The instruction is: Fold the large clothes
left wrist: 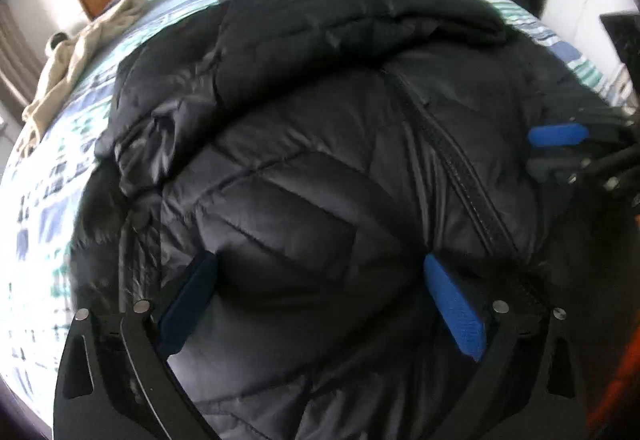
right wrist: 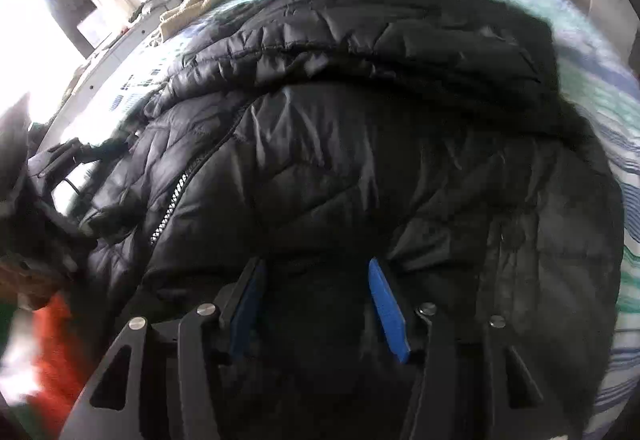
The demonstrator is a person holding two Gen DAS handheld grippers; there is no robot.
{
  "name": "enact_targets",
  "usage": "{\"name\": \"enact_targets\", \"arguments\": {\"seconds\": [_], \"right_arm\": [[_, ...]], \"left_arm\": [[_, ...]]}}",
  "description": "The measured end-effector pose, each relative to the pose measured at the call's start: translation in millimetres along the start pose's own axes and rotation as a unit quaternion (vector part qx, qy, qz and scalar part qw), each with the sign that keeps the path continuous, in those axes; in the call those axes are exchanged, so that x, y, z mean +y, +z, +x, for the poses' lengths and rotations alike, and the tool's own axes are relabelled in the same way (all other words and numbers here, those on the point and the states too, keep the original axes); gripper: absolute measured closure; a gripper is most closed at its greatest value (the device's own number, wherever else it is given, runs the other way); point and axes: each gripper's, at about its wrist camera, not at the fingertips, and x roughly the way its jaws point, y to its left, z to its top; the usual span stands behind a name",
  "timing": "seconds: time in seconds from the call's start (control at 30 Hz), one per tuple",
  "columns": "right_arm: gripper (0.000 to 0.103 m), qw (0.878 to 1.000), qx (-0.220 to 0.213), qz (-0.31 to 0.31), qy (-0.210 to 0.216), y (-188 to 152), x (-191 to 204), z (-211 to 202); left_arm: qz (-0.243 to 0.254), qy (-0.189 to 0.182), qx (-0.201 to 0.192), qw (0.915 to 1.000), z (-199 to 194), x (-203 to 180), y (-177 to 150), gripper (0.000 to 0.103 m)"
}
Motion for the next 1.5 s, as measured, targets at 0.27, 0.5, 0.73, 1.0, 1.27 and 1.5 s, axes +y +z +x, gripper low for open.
{"name": "enact_targets", "arguments": {"seconds": [0.27,0.5,0.73,1.0,1.27,1.5], "right_arm": [[0.049,0.999,-0.030,0.003,0.019,-17,42,-66],[0.047,0.999,-0.023,0.033,0.011,-63,47,-24],[0.047,0.998,-0.013,0.053,0.014,-61,52,-50],[0.047,0.997,-0.044,0.069,0.003,-96,42,-106],[0.047,0.994,-0.084,0.053,-0.039,-85,32,-140],[0.047,0.998,-0.029,0.048,-0.023,-93,36,-41]], "left_arm": [[-0.015,-0.023,0.027,0.9992,-59,8,-21,0.003],[-0.057,-0.040,0.063,0.9956,-43,1,-59,0.001],[0.007,-0.033,0.111,0.9933,-83,0,-115,0.001],[-0.105,-0.043,0.086,0.9898,-164,53,-155,0.001],[-0.161,-0.067,-0.027,0.9843,-139,65,-82,0.001],[-0.078,-0.002,-0.021,0.9967,-51,9,-81,0.001]]}}
